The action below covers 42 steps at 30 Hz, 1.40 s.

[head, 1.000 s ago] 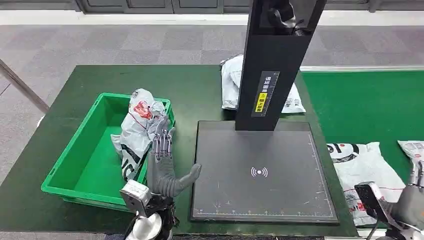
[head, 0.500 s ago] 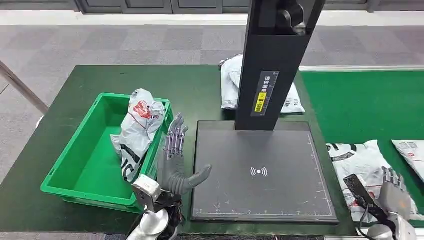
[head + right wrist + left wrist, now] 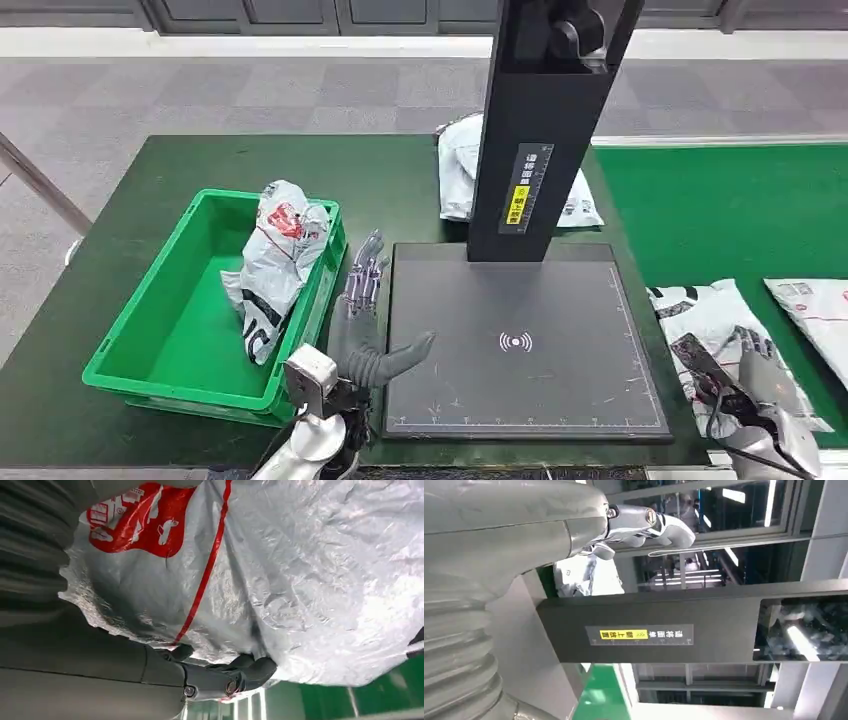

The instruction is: Moved the parcel from conveyor to table for the left to box.

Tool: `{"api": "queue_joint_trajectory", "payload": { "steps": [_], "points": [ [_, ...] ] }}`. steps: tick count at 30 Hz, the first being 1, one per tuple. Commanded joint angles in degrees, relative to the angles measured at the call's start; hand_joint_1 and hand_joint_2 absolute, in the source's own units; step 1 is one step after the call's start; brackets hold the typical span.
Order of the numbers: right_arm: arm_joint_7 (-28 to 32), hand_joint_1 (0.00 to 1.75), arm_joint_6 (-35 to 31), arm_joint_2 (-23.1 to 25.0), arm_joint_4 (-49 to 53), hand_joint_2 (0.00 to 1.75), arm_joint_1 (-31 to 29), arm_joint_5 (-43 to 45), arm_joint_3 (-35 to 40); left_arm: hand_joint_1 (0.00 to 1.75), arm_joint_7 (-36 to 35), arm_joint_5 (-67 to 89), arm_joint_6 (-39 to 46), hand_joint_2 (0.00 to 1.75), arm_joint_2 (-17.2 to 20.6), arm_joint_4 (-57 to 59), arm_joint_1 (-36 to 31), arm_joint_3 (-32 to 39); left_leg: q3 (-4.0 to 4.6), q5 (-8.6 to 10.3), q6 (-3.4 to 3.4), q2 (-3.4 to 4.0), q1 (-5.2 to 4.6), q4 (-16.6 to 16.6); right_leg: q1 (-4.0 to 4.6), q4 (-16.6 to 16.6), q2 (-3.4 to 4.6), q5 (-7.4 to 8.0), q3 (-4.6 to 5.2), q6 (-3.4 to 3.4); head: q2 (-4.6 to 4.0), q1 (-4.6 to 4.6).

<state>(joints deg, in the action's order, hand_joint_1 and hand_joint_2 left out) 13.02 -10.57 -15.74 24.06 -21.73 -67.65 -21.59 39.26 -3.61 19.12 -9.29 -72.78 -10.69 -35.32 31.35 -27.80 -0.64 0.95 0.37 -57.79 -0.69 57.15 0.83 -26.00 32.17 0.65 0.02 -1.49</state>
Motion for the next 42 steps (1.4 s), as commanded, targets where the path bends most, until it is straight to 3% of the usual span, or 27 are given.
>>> {"api": "queue_joint_trajectory", "payload": {
  "steps": [1, 10, 11, 13, 14, 15, 16, 17, 23, 26, 27, 28, 29, 30, 32, 33, 34, 35, 37, 39, 42],
  "points": [
    [-5.3, 1.75, 13.5, 1.0, -8.6, 1.75, 1.2, -0.6, 3.9, 0.00, 0.7, -2.8, 0.6, 1.75, 1.1, 9.9, -6.1, -4.7, 0.22, 0.19, 0.04, -0.21, 0.06, 0.1, 0.07, -0.2, -0.21, 0.17, 0.09, -0.01, 0.00, 0.02],
    [-8.8, 1.75, 21.9, -0.1, -9.4, 1.75, 1.8, 0.2, 3.4, 0.00, 0.7, -3.7, 0.5, 1.75, 0.2, 11.8, -7.6, -5.7, 0.18, 0.04, 0.24, -0.46, 0.38, -0.2, 0.42, -0.5, -0.50, 0.13, -0.22, 0.16, 0.00, 0.00],
    [-8.6, 1.75, 22.5, -0.2, -9.4, 1.75, 2.0, 0.4, 3.3, 0.00, 0.7, -3.8, 0.5, 1.75, 0.2, 11.9, -7.7, -5.7, -0.52, -0.34, 0.26, -0.21, 0.42, -0.4, 0.44, -0.3, -0.25, -0.19, -0.84, 0.16, 0.00, 0.00],
    [-6.6, 1.75, 24.2, -0.3, -9.2, 1.75, 2.7, 1.6, 2.6, 0.00, 0.7, -4.0, 0.8, 1.75, 0.1, 12.1, -7.7, -5.8, -0.04, -0.19, 0.36, -0.49, 0.40, -0.4, 0.42, -0.4, -0.53, -0.06, -0.58, 0.22, 0.00, 0.00],
    [-1.7, 1.75, 25.7, -0.1, -8.9, 1.75, 3.5, 4.0, 1.1, 0.00, 0.7, -4.0, 0.9, 1.75, 0.4, 11.7, -7.4, -5.6, -0.45, -0.37, 0.37, -0.33, 0.44, -0.4, 0.45, -0.5, -0.37, -0.14, -0.96, 0.21, 0.00, 0.00],
    [-1.7, 1.75, 25.6, -0.1, -8.9, 1.75, 3.7, 4.0, 1.1, 0.00, 0.7, -4.0, 0.9, 1.75, 0.4, 11.6, -7.4, -5.6, -0.26, -0.27, 0.39, -0.42, 0.40, -0.4, 0.40, -0.5, -0.46, -0.08, -0.80, 0.24, 0.00, 0.00],
    [-1.6, 1.75, 25.5, 0.0, -8.9, 1.75, 3.8, 4.0, 1.1, 0.00, 0.7, -4.0, 0.8, 1.75, 0.5, 11.6, -7.4, -5.6, -1.02, -0.46, 0.42, -0.25, 0.46, -0.3, 0.44, -0.6, -0.29, -0.20, -1.28, 0.30, 0.00, -0.02],
    [-1.6, 1.75, 25.5, 0.0, -8.9, 1.75, 3.8, 4.0, 1.1, 0.00, 0.7, -4.0, 0.8, 1.75, 0.5, 11.6, -7.4, -5.6, -0.79, -0.32, 0.43, -0.43, 0.45, -0.2, 0.44, -0.7, -0.46, -0.12, -1.02, 0.32, 0.00, -0.02],
    [-1.6, 1.75, 25.6, 0.0, -8.9, 1.75, 3.6, 4.0, 1.2, 0.00, 0.7, -4.0, 0.8, 1.75, 0.5, 11.5, -7.3, -5.6, -1.40, -0.54, 0.46, -0.14, 0.50, -0.3, 0.48, -0.7, -0.15, -0.18, -1.41, 0.35, 0.00, -0.02],
    [-1.6, 1.75, 25.6, 0.0, -8.9, 1.75, 3.6, 4.0, 1.2, 0.00, 0.7, -4.0, 0.8, 1.75, 0.5, 11.5, -7.3, -5.6, -0.66, -0.19, 0.49, -0.47, 0.43, -0.1, 0.42, -0.9, -0.49, 0.06, -0.77, 0.37, 0.00, 0.00],
    [-1.6, 1.75, 25.6, 0.0, -8.9, 1.75, 3.6, 4.0, 1.2, 0.00, 0.7, -4.0, 0.8, 1.75, 0.5, 11.5, -7.3, -5.6, -0.89, -0.37, 0.50, -0.35, 0.48, -0.3, 0.45, -0.8, -0.38, -0.06, -1.02, 0.38, 0.00, 0.00],
    [0.7, 1.75, 26.8, 0.1, -8.8, 1.75, 3.6, 5.4, 0.3, 0.00, 0.7, -4.0, 0.9, 1.75, 0.5, 11.4, -7.3, -5.5, -0.61, -0.20, 0.51, -0.48, 0.41, -0.2, 0.40, -0.8, -0.51, 0.04, -0.75, 0.36, 0.00, 0.00],
    [5.4, 1.75, 28.6, 0.1, -8.5, 1.75, 4.0, 7.6, -0.9, 0.00, 0.7, -4.0, 1.0, 1.75, 0.8, 10.7, -7.0, -5.2, -1.06, -0.52, 0.52, -0.26, 0.50, -0.3, 0.48, -0.7, -0.30, -0.18, -1.22, 0.38, 0.00, 0.00],
    [10.3, 1.75, 29.8, 0.1, -8.0, 1.75, 4.4, 9.8, -1.8, 0.00, 0.7, -4.0, 0.7, 1.75, 1.2, 10.0, -6.7, -5.0, -0.96, -0.48, 0.54, -0.31, 0.49, -0.3, 0.47, -0.7, -0.35, -0.15, -1.13, 0.38, 0.00, 0.00],
    [27.0, 1.75, 36.6, 1.5, -4.3, 1.75, 5.1, 18.0, -3.8, 0.00, 0.7, -4.2, 0.5, 1.75, 2.5, 7.8, -5.6, -4.2, -0.93, -0.32, 0.54, -0.43, 0.47, -0.1, 0.45, -0.9, -0.48, -0.07, -1.06, 0.39, 0.00, 0.00],
    [27.0, 1.75, 40.6, 2.2, 4.7, 1.75, 8.7, 28.1, 1.3, 0.00, 0.7, -4.2, 0.3, 1.75, 3.1, 6.8, -4.9, -4.0, -0.88, -0.29, 0.54, -0.45, 0.44, -0.1, 0.42, -0.9, -0.49, -0.05, -1.00, 0.38, 0.00, -0.02],
    [27.0, 1.75, 44.3, 2.8, 16.5, 1.75, 13.0, 45.6, 6.7, 0.00, 0.7, -4.1, 0.3, 1.75, 3.5, 6.4, -4.4, -3.9, -1.25, -0.54, 0.52, -0.07, 0.51, -0.2, 0.48, -0.8, -0.10, -0.16, -1.29, 0.38, 0.00, -0.02],
    [27.0, 1.75, 45.6, 4.0, 22.2, 1.75, 14.6, 54.9, 6.6, 0.00, 0.7, -4.0, 0.5, 1.75, 3.6, 5.7, -3.8, -3.7, -1.08, -0.51, 0.49, 0.05, 0.47, -0.1, 0.44, -0.9, 0.02, -0.11, -1.29, 0.36, 0.00, -0.02],
    [27.0, 1.75, 43.7, 7.3, 27.9, 1.75, 14.8, 63.9, 3.1, 0.00, 0.7, -3.6, 1.2, 1.75, 3.6, 4.9, -2.9, -3.5, -0.57, -0.50, 0.38, 0.11, 0.43, 0.1, 0.39, -0.9, 0.08, -0.03, -1.08, 0.28, 0.00, -0.02],
    [27.0, 1.75, 42.3, 10.9, 29.6, 1.75, 12.4, 71.5, -2.9, 0.00, 0.5, -3.2, 1.7, 1.75, 3.4, 4.6, -2.5, -3.5, -1.00, -0.88, 0.26, 0.44, 0.46, 0.0, 0.44, -0.7, 0.42, -0.33, -1.40, 0.19, 0.00, -0.04],
    [27.0, 1.75, 47.8, 15.0, 34.8, 1.75, 10.3, 83.2, -11.5, 0.00, 0.3, -3.0, 1.7, 1.75, 2.8, 4.8, -2.9, -3.6, -0.51, -0.88, 0.11, 0.45, 0.23, 0.0, 0.24, -0.2, 0.48, -0.46, -0.63, 0.13, 0.00, 0.00]
  ]
}}
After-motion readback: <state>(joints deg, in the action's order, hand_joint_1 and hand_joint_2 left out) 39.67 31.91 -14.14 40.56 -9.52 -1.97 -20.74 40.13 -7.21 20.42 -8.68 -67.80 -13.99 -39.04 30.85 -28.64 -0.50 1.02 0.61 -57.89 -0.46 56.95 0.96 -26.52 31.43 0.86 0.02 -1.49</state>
